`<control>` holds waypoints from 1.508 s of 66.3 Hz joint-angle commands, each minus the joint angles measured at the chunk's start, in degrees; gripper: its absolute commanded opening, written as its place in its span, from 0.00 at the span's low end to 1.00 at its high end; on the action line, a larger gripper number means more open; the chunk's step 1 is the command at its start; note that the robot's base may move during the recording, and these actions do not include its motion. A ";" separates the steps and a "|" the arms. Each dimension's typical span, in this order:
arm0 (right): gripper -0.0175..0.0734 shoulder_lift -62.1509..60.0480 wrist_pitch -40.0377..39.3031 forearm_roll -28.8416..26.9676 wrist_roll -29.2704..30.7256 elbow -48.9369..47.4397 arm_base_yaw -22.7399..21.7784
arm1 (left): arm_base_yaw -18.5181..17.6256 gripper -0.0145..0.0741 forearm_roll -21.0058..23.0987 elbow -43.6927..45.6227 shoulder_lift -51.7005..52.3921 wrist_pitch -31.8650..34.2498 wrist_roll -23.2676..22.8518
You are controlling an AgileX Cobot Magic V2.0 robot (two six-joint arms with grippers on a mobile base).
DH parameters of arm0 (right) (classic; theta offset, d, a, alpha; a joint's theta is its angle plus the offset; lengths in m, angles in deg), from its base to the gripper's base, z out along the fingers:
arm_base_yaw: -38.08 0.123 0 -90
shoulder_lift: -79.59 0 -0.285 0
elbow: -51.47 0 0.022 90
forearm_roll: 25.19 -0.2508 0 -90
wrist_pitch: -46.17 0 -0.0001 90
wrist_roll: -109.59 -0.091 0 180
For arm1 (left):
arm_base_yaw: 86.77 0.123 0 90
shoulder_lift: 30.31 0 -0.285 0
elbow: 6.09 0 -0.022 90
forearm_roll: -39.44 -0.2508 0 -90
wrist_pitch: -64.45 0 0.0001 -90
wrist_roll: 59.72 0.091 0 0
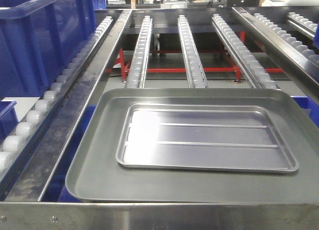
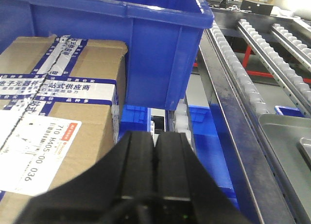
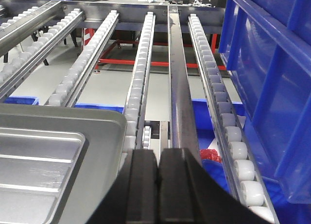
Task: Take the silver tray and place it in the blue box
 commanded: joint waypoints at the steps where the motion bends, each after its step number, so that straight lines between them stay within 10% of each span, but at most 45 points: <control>1: 0.25 -1.23 -5.05 0.09 0.47 0.17 0.06 | 0.11 0.05 0.48 0.26 1.03 4.70 0.03; 66: 0.25 -1.23 -11.52 -0.53 0.41 -2.89 0.06 | 0.11 0.05 1.81 1.65 1.03 10.48 0.03; 88: 0.27 8.13 0.22 -0.59 0.41 -26.53 0.06 | 0.11 0.07 -8.73 27.84 -9.59 -12.76 0.03; 100: 0.52 18.70 3.91 -0.76 0.41 -32.15 0.43 | 0.11 0.39 -6.42 33.10 -21.80 -18.67 0.03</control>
